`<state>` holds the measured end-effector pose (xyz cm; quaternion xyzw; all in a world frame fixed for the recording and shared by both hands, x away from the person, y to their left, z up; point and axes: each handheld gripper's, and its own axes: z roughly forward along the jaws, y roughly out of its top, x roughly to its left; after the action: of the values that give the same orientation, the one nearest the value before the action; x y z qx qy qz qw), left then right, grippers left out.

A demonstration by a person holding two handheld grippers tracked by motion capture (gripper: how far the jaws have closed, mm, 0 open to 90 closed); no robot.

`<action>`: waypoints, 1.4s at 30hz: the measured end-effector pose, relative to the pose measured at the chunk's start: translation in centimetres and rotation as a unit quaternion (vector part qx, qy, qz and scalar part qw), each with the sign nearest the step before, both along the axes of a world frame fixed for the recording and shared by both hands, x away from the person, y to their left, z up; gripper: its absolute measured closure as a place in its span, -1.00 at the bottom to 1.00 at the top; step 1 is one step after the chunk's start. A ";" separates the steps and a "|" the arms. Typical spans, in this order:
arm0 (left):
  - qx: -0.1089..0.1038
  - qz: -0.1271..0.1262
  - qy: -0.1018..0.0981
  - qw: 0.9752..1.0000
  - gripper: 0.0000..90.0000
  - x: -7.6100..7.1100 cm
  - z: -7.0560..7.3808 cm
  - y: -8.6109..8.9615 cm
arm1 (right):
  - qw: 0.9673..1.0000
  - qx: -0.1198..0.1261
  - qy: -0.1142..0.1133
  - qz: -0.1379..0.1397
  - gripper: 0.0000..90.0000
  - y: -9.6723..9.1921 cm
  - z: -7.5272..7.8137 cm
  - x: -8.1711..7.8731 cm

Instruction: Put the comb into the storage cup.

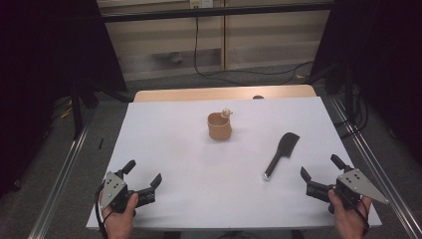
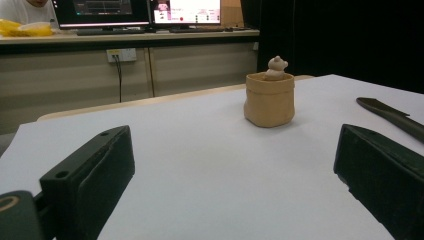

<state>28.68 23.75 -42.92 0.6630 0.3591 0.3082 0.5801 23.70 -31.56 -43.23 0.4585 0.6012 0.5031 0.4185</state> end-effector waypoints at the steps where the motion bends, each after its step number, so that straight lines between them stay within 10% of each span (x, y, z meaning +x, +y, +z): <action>1: 0.002 0.000 -0.001 1.000 -0.93 0.0 0.0 0.0 | 1.000 0.003 0.001 0.001 -1.00 0.0 0.0 0.0; 42: 0.006 -0.006 0.003 1.000 -0.93 -0.2 0.0 0.0 | 0.996 0.013 -0.009 0.084 -0.98 2.6 0.7 2.4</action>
<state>28.53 23.74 -42.88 0.6692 0.3551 0.3054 0.5769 26.05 -28.94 -42.56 0.4076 0.6271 0.5482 0.3743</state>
